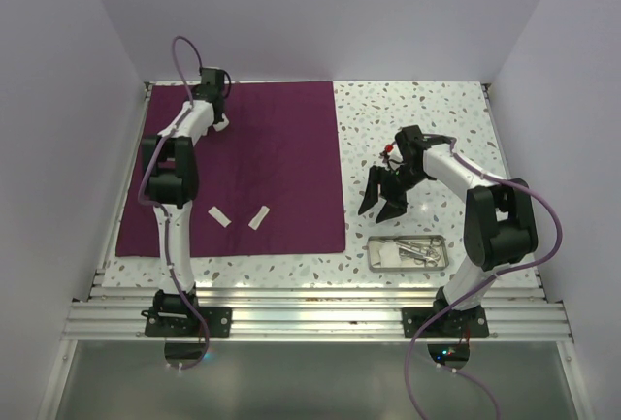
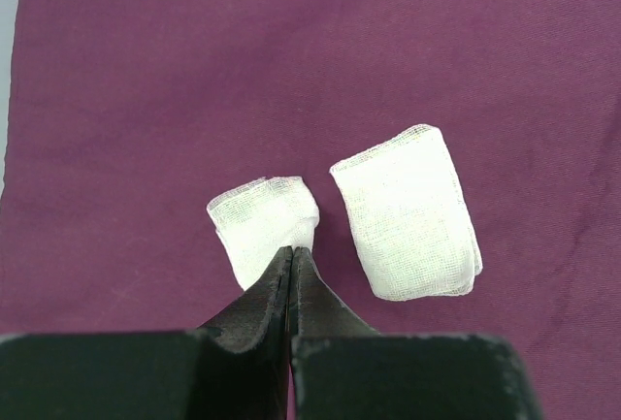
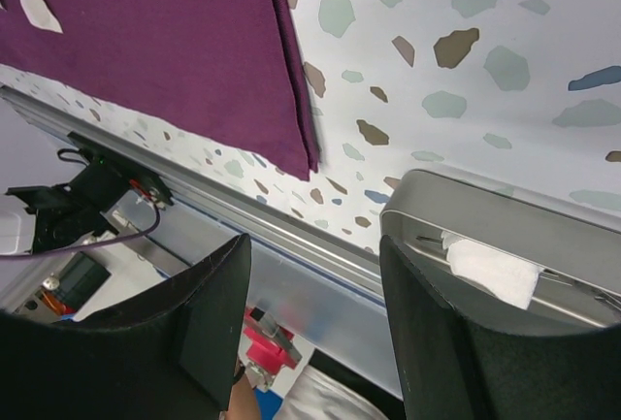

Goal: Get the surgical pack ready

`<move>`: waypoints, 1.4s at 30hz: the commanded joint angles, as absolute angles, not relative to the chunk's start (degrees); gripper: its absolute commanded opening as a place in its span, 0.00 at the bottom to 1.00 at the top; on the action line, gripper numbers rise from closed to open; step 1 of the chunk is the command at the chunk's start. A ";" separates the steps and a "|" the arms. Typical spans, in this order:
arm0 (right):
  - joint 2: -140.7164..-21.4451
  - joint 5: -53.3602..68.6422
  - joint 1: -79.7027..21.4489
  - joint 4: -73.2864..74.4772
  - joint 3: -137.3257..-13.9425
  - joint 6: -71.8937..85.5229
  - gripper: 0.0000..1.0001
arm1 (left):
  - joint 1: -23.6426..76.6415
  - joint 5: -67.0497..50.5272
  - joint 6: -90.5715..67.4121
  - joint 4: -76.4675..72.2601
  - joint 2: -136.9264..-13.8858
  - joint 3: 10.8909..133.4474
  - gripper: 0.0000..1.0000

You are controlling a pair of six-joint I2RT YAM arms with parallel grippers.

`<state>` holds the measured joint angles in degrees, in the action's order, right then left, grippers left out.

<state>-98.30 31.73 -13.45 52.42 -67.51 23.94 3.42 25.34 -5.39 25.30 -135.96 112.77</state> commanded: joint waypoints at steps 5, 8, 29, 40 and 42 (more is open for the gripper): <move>-99.31 33.66 -13.54 52.73 -68.20 22.76 0.60 | 3.69 26.19 -6.85 23.73 -132.98 116.53 0.00; -99.49 33.66 -13.62 52.82 -68.55 22.76 0.59 | 3.69 26.28 -6.86 24.17 -132.98 118.03 0.00; -100.02 33.66 -13.54 52.82 -68.99 22.41 0.60 | 5.36 23.03 -2.81 21.62 -133.50 118.74 0.00; -100.11 33.84 -13.54 52.91 -68.82 22.15 0.60 | 6.33 21.62 -2.02 21.71 -135.35 118.48 0.00; -100.19 33.84 -13.62 53.00 -68.64 22.15 0.60 | 6.42 21.71 -1.58 21.80 -135.53 118.39 0.00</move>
<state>-100.03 32.56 -13.45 52.69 -67.51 23.14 6.20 22.26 -3.27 24.32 -135.74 116.92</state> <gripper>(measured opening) 0.594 0.007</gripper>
